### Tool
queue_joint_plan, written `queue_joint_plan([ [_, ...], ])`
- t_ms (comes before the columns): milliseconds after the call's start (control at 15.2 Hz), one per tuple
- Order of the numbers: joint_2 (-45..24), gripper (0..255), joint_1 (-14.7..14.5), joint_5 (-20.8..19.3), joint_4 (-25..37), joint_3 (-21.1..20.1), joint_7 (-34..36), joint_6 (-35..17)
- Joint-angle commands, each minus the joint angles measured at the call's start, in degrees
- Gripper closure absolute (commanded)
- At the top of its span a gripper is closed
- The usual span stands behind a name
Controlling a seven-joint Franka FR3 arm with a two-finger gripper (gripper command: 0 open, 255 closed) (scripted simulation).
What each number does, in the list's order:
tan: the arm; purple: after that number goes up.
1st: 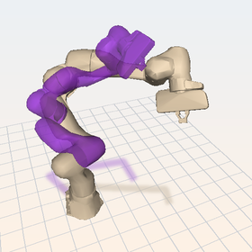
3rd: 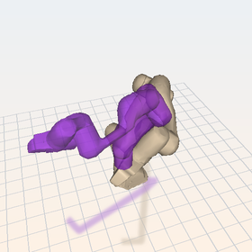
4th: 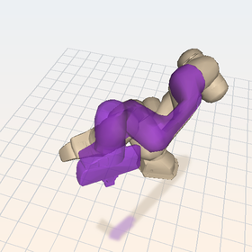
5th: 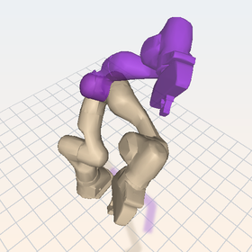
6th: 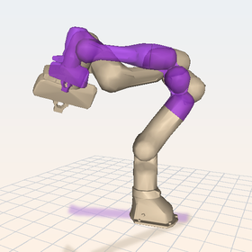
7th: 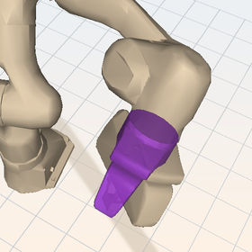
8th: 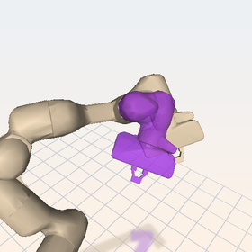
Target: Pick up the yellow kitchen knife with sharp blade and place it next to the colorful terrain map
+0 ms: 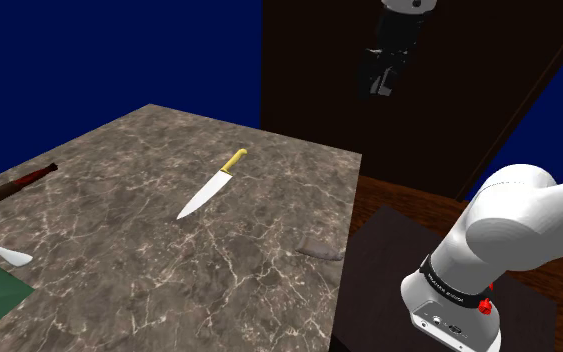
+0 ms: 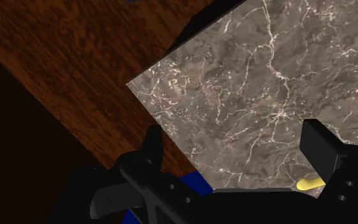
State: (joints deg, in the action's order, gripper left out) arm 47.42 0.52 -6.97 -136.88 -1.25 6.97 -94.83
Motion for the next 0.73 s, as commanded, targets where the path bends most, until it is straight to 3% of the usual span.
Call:
queue_joint_plan([
  [0,0.0,0,0.0,0.0,0.0,0.0,0.0,0.0],
  [660,-17.99,0,1.57,7.53,4.69,-10.16,22.21,-7.63],
])
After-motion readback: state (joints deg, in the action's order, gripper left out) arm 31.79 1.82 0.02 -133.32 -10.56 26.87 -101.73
